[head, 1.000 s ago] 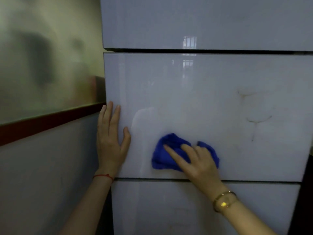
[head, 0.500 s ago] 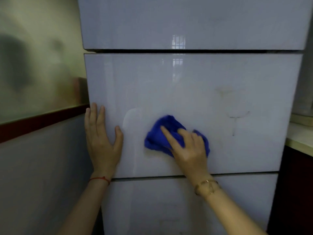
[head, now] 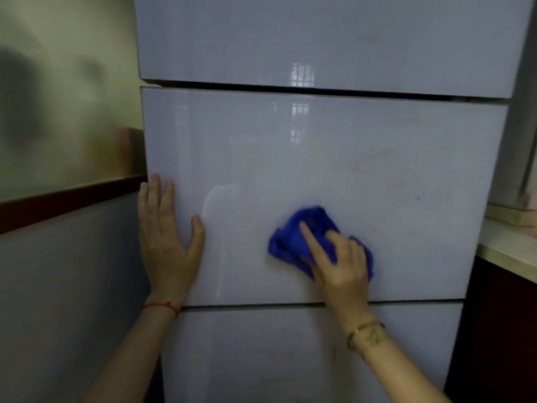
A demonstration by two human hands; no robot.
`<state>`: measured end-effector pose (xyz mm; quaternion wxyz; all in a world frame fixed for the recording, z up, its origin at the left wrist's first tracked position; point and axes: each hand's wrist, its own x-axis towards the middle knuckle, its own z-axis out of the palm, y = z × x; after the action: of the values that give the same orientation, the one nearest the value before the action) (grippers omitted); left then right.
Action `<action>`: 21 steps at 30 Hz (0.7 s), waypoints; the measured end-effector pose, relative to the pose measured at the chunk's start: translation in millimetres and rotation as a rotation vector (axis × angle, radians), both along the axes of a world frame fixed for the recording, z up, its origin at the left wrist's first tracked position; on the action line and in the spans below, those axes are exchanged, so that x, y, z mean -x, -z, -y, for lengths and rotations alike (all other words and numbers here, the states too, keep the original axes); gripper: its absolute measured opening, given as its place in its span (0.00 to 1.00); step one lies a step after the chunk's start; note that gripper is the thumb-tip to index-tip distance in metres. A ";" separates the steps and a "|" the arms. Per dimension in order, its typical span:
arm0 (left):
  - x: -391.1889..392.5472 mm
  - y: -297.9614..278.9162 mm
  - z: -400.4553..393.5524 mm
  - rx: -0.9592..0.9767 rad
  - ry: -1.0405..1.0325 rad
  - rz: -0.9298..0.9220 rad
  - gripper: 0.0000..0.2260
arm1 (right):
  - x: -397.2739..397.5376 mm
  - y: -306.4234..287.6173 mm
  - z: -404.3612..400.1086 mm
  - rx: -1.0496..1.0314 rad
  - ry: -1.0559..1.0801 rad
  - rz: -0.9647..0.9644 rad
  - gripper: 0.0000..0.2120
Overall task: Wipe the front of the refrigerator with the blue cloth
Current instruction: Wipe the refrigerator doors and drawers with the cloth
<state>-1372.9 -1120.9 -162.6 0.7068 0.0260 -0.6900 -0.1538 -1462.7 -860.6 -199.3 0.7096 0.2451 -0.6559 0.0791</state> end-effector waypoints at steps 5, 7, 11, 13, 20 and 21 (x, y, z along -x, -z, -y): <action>0.5 -0.2 0.6 -0.003 0.001 0.003 0.27 | 14.2 -45.5 -60.4 0.421 -0.134 0.093 0.19; 0.5 0.4 -0.3 -0.006 -0.009 0.007 0.27 | 17.1 -99.6 -57.9 0.616 -0.162 0.076 0.18; 1.0 0.4 -0.3 -0.003 -0.011 -0.002 0.26 | 5.1 -108.1 -7.4 0.400 -0.144 -0.005 0.17; 1.2 0.1 0.2 0.000 -0.015 -0.005 0.27 | 1.5 -65.0 10.1 0.169 -0.089 -0.031 0.20; 0.6 0.0 -0.4 -0.007 -0.013 -0.008 0.27 | 8.5 -121.2 -39.8 0.497 -0.171 0.045 0.18; 0.9 0.1 -1.0 -0.007 -0.013 -0.008 0.26 | 6.7 -139.7 -28.6 0.523 -0.163 0.033 0.18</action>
<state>-1373.9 -1119.9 -162.7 0.7104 0.0324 -0.6866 -0.1515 -1469.4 -832.0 -59.6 0.7292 0.1040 -0.6028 0.3067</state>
